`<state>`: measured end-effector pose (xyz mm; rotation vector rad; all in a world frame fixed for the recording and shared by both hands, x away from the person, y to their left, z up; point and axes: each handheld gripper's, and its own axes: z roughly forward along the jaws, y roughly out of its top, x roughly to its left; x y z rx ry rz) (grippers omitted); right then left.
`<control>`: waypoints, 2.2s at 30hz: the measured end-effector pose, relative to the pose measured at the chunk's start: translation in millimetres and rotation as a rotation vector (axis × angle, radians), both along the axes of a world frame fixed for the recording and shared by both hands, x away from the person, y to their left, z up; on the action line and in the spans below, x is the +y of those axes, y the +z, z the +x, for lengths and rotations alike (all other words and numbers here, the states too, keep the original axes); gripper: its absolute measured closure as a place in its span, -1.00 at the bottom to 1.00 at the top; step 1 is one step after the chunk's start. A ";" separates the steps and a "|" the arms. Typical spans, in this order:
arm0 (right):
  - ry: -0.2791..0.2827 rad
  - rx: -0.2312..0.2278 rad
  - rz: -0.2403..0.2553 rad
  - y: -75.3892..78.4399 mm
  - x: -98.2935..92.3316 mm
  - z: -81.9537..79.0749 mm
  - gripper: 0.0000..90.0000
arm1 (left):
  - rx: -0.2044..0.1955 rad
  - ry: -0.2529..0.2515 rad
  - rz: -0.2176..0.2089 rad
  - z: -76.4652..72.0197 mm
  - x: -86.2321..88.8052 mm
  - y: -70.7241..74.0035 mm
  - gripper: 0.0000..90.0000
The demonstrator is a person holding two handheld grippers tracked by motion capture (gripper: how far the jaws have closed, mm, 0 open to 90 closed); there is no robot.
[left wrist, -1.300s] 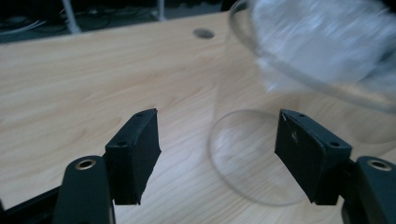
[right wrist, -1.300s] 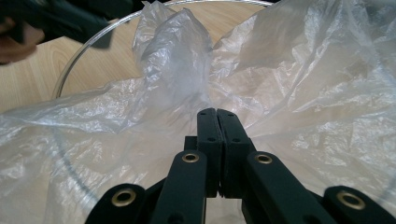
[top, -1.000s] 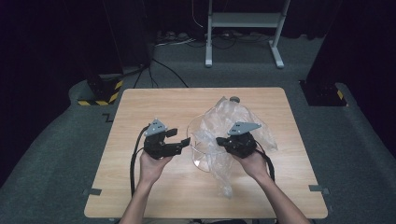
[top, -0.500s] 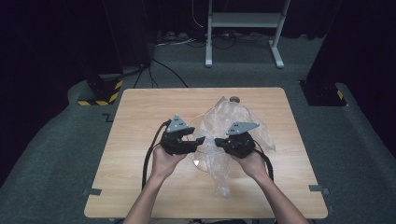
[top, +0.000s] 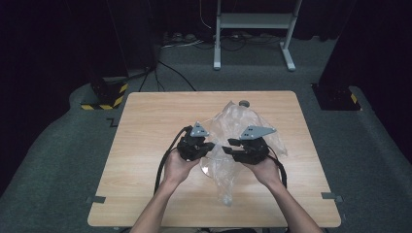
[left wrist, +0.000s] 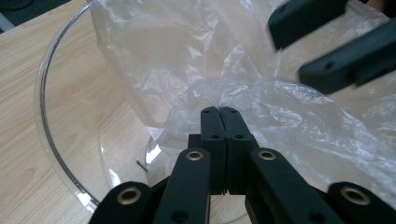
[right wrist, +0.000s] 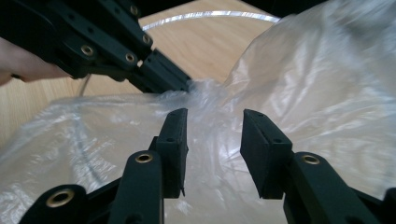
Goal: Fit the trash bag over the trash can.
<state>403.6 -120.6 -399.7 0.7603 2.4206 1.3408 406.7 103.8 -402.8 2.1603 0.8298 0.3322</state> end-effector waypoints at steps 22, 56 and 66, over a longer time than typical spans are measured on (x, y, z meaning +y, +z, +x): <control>-0.254 -0.063 -0.035 8.0 -24.6 33.5 0.83 | -0.003 0.010 -0.044 0.6 2.2 -1.5 0.99; -0.013 -0.114 -0.041 17.0 -2.0 -1.7 0.44 | -0.103 0.144 0.027 8.8 -0.6 14.0 1.00; -0.200 -0.116 -0.026 22.5 -23.1 12.4 0.17 | -0.064 0.119 -0.030 10.8 5.9 10.4 1.00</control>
